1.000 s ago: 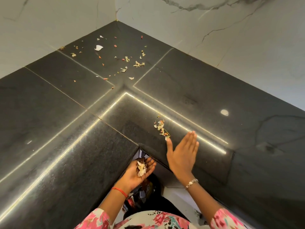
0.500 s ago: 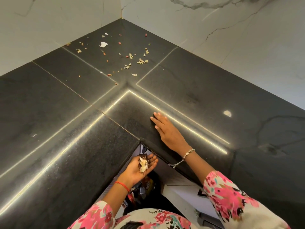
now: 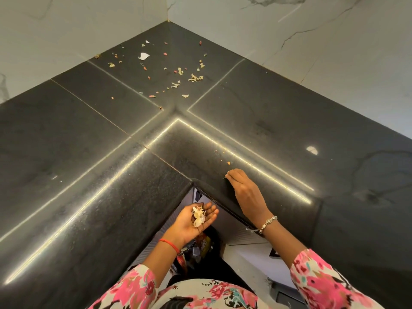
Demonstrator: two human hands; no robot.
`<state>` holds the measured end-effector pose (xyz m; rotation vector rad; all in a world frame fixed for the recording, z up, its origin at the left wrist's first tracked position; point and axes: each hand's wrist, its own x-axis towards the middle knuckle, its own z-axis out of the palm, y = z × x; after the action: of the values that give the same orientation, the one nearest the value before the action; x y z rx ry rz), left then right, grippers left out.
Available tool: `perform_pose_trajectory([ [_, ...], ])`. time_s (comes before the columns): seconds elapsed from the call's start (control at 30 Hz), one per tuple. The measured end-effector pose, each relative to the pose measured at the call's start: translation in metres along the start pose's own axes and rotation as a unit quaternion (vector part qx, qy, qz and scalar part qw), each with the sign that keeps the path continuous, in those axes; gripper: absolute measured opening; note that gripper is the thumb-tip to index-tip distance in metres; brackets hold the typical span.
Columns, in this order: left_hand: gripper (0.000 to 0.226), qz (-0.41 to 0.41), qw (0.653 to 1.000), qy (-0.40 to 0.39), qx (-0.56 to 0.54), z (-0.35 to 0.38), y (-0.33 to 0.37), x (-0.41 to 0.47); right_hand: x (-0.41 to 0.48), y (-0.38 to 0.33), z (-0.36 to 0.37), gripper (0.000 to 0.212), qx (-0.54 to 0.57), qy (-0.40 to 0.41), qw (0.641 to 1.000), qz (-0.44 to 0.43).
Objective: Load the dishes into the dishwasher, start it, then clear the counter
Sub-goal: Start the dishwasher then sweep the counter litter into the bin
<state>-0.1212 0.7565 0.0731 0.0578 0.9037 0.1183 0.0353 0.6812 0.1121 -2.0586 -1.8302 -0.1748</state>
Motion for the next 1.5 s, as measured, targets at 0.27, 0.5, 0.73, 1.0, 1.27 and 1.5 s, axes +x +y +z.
perform_pose_trajectory([
  [0.27,0.048,0.003,1.0,0.014,0.01,-0.003,-0.001,-0.002,0.036,-0.014,-0.014,0.014,0.424,0.09,0.792,0.43],
  [0.5,0.039,0.041,0.998,0.013,0.038,0.0,-0.001,-0.008,-0.004,-0.08,-0.001,0.019,0.385,-0.083,0.867,0.307],
  [0.73,0.044,0.041,0.998,0.018,0.036,0.0,-0.001,-0.01,-0.012,-0.097,0.012,0.028,0.312,-0.166,0.904,0.241],
  [1.0,0.026,0.044,0.999,0.025,0.017,0.009,-0.004,-0.014,0.001,-0.083,-0.011,0.033,0.349,-0.05,0.918,0.179],
  [1.27,0.034,-0.006,0.998,0.054,0.013,0.007,0.005,-0.004,0.022,0.007,-0.007,0.052,0.154,-0.14,0.948,0.241],
  [1.5,0.049,0.039,0.998,0.052,-0.013,0.013,0.013,0.006,0.03,-0.003,0.0,0.065,0.147,-0.214,0.963,0.077],
])
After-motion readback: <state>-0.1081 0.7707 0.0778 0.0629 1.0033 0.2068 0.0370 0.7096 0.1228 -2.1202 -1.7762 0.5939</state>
